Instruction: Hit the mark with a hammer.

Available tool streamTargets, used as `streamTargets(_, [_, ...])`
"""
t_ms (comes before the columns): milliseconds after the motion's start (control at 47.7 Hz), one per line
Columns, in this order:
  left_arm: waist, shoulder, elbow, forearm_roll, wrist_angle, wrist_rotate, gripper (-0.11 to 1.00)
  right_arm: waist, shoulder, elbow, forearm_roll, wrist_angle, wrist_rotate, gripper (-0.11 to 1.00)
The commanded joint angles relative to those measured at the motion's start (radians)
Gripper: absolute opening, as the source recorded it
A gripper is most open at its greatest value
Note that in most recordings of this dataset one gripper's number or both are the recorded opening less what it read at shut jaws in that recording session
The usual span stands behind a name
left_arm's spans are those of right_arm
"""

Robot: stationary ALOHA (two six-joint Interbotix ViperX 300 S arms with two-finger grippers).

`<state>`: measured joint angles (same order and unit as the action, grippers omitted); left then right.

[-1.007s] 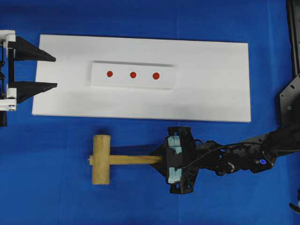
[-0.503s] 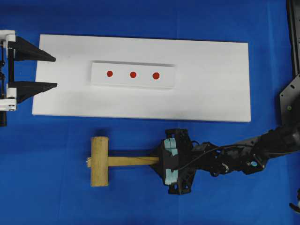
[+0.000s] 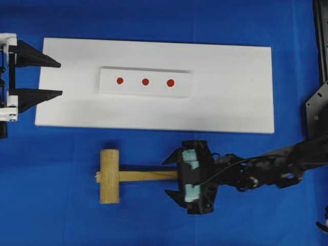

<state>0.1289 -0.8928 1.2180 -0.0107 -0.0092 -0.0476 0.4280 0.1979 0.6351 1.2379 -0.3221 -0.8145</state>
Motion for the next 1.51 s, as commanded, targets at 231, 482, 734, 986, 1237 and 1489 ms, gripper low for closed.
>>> streamTargets(231, [0.003, -0.003, -0.012, 0.0, 0.026, 0.014, 0.73, -0.015, -0.253, 0.064, -0.008, -0.003, -0.057, 0.83])
streamTargets(482, [0.005, -0.029, -0.014, 0.0, 0.063, 0.008, 0.73, -0.041, -0.301, 0.087, -0.008, -0.003, -0.066, 0.83])
streamTargets(734, [0.005, -0.038, -0.014, 0.0, 0.063, 0.014, 0.73, -0.149, -0.325, 0.11, -0.009, 0.021, -0.087, 0.83])
streamTargets(986, [0.003, -0.035, -0.014, 0.0, 0.063, 0.017, 0.73, -0.359, -0.388, 0.13, -0.009, 0.15, -0.189, 0.84])
streamTargets(1237, [0.003, -0.04, -0.014, 0.0, 0.063, 0.015, 0.71, -0.453, -0.405, 0.129, -0.012, 0.221, -0.225, 0.84])
streamTargets(1489, [-0.014, -0.064, -0.014, 0.005, 0.067, 0.021, 0.71, -0.451, -0.572, 0.204, -0.029, 0.242, -0.225, 0.83])
